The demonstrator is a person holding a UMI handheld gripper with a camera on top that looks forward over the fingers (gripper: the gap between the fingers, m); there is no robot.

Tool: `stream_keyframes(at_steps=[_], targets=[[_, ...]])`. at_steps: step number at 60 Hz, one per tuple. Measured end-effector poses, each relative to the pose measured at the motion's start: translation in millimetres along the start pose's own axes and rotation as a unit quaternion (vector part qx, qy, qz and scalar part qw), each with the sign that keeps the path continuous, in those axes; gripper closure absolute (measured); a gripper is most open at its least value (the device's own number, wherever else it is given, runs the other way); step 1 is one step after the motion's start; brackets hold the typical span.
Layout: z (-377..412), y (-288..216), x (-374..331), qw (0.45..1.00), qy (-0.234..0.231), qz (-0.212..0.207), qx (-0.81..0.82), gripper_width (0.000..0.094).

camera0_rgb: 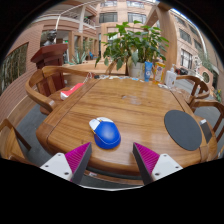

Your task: Arrange mouse

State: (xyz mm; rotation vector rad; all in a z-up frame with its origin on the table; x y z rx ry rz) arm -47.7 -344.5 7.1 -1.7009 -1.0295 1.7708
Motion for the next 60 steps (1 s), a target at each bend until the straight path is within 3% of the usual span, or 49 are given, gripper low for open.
stream_keyframes(at_steps=[7, 18, 22, 25, 36, 46, 54, 60], targets=[[7.0, -15.8, 29.7, 1.0, 0.011, -0.008, -0.015, 0.0087], [9.3, -40.6, 60.0, 0.999, 0.016, -0.026, -0.013, 0.0185], [7.0, -47.5, 67.9, 0.999, 0.018, -0.031, -0.012, 0.0275], [10.4, -49.5, 72.3, 0.999, 0.012, -0.033, -0.005, 0.0435], [2.0, -56.5, 76.8, 0.997, 0.052, -0.048, -0.012, 0.0534], [3.6, -65.0, 76.7, 0.998, 0.041, -0.043, 0.012, 0.0563], [-5.5, -129.2, 36.4, 0.993, 0.01, -0.106, 0.051, 0.0563], [-42.0, -197.4, -19.6, 0.978, -0.006, -0.191, 0.081, 0.0563]])
Point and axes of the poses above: the point between the fingertips, and its own axes, seen from behind it with the camera up: z to the left, y down, x forward, the way the camera looks, the point moved 2 cm from there along -x, backward, against the way the camera looks, and after that the axes turned 3 degrees about y, right-handed, at the moved point
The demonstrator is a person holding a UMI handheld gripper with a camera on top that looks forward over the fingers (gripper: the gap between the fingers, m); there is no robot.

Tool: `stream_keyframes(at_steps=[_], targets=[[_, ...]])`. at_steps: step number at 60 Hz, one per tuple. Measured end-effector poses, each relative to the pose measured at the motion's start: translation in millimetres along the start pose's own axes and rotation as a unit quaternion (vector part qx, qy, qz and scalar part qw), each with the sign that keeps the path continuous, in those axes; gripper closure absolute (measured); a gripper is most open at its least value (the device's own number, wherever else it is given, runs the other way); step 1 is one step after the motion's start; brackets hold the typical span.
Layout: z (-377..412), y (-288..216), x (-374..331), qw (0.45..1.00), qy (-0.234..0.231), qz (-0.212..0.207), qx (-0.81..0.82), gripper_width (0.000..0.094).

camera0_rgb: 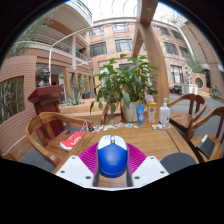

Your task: Arrange mouse

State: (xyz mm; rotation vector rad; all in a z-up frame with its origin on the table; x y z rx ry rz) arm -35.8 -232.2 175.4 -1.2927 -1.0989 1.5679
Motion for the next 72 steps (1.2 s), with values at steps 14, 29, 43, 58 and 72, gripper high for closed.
stream_keyframes(at_steps=[14, 29, 43, 58, 72], targets=[[-153.0, -47.5, -6.1, 0.995, 0.092, -0.043, 0.0, 0.0567], [-267.1, 111.5, 28.8, 0.976, 0.171, 0.134, 0.023, 0.056], [-273.5, 141.9, 27.9, 0.973, 0.166, 0.16, 0.021, 0.0412], [-260.3, 102.9, -12.4, 0.975, 0.177, 0.135, 0.017, 0.0083], [-238.1, 61.9, -79.5, 0.977, 0.186, 0.107, -0.01, 0.0086]])
Point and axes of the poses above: the point between the fingertips, and its own axes, seen from behind it with the camera up: z to the left, y down, x forward, the way the camera looks, the point moved 2 cm from there along -x, backward, against the way the camera looks, and after that the axes turned 3 degrees about y, right-handed, at the moved point
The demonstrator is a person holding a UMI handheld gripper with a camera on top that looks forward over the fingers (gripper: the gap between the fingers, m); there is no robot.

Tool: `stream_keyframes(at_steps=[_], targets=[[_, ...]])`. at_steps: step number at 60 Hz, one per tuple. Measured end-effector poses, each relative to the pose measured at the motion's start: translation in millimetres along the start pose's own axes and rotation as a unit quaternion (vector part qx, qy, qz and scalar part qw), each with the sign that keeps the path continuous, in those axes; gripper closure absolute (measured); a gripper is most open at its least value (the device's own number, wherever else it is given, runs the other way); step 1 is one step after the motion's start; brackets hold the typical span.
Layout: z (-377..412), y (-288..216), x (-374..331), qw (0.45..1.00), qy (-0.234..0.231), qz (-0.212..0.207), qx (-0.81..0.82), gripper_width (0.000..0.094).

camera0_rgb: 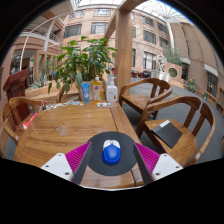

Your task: Arrange mouse

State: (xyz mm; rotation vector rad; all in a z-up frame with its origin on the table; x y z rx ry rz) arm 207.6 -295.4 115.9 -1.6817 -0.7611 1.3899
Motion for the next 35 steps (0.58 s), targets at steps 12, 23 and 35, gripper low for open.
stream_keyframes(at_steps=[12, 23, 35], targets=[[-3.8, -8.8, -60.4, 1.0, 0.006, -0.024, -0.018, 0.0082], [-0.1, -4.6, -94.6, 1.0, -0.004, -0.028, -0.013, 0.0081], [-4.3, -1.7, -115.4, 0.999, 0.001, -0.03, -0.024, 0.0083]])
Point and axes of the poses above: the point between the fingertips, and its own axes, seen from behind it with the camera up: z to the left, y down, x forward, the way the camera looks, the point moved 2 cm from there along -x, backward, against the way the camera looks, and after that the axes turned 3 degrees about y, right-handed, at the moved point
